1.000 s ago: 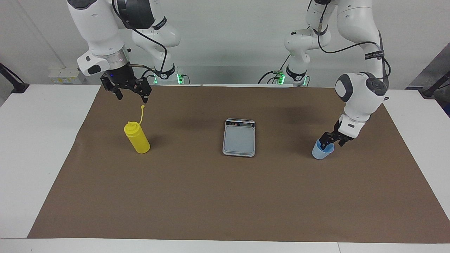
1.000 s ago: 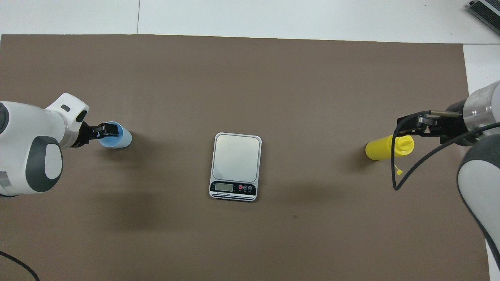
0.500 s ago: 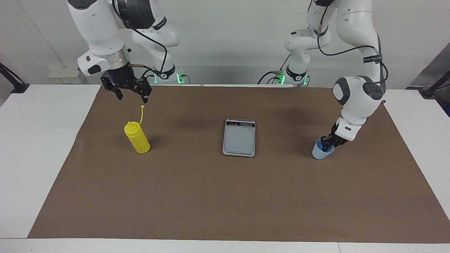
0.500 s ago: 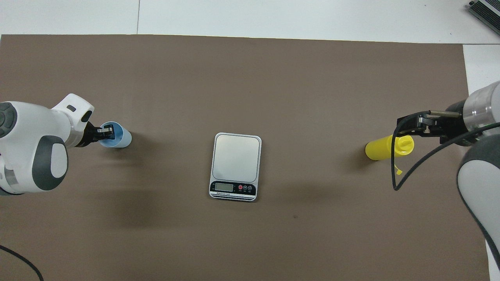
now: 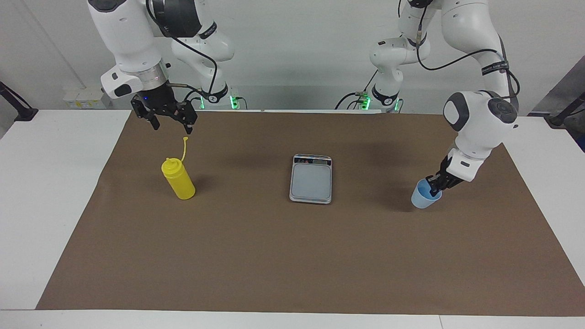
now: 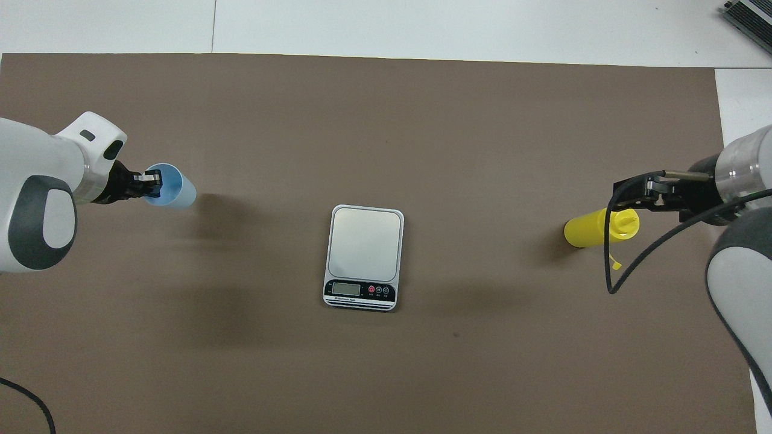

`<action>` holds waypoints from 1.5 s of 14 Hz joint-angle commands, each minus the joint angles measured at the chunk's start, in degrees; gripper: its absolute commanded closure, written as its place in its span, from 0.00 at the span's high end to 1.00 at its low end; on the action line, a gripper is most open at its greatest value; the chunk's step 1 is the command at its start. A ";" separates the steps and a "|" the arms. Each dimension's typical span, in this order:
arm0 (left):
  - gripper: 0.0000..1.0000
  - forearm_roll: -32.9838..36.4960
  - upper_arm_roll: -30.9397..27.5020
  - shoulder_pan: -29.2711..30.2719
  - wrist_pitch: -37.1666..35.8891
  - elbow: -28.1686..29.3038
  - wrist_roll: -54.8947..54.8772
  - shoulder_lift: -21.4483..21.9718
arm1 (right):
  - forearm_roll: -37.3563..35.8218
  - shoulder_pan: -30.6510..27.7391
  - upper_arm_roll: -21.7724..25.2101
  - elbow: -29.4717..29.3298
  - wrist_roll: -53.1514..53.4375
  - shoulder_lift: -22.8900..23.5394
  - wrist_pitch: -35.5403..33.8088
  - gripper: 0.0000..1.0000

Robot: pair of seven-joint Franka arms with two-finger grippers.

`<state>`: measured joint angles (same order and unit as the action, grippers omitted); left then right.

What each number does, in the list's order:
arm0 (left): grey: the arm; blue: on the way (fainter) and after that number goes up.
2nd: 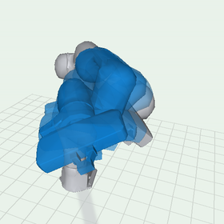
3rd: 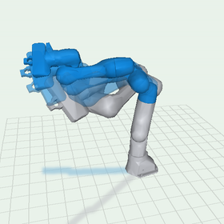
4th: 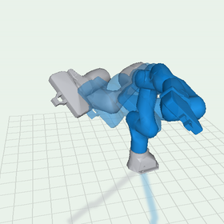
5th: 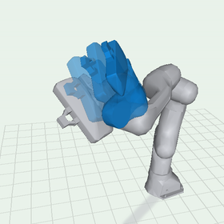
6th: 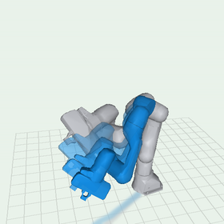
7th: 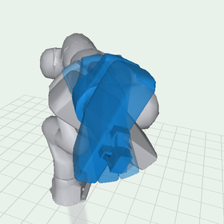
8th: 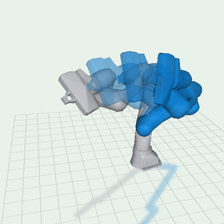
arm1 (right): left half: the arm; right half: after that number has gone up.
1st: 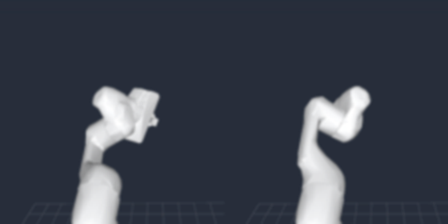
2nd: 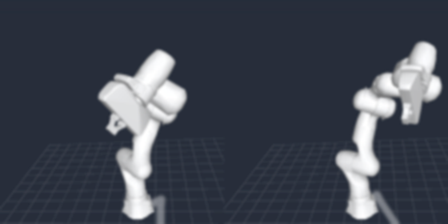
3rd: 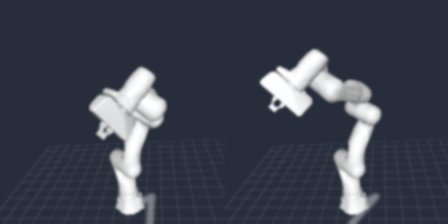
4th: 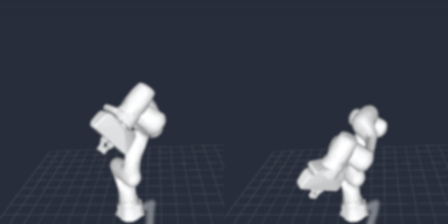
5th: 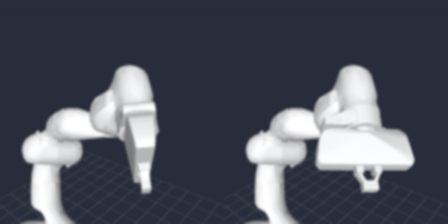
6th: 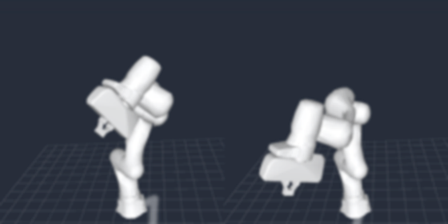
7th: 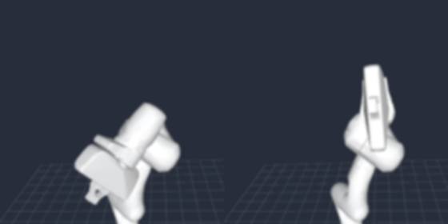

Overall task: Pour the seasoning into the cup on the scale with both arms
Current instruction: 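Carry the cup with the left gripper and lower it onto the scale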

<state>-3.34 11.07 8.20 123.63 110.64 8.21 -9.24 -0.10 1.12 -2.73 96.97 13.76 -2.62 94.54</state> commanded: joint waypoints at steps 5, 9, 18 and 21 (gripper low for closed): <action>0.00 0.00 0.27 -11.52 -14.82 -11.77 4.34 -0.25 | 0.19 -0.68 -0.35 1.20 -0.84 -1.33 -0.23 1.00; 0.00 1.67 0.35 -21.02 -12.20 -10.45 14.01 -0.08 | 0.19 -0.68 -0.35 1.20 -0.84 -1.33 -0.23 1.00; 0.00 3.25 0.35 -32.81 2.83 -2.63 26.86 -2.98 | 0.19 -0.68 -0.35 1.20 -0.84 -1.33 -0.23 1.00; 0.00 3.25 0.27 -33.51 4.25 -1.49 26.95 -3.68 | 0.19 -0.68 -0.35 1.20 -0.84 -1.33 -0.23 1.00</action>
<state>-1.21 12.32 -23.81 125.78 107.86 33.88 -13.04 -0.10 1.12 -2.73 96.97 13.76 -2.63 94.54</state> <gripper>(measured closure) 0.969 0.000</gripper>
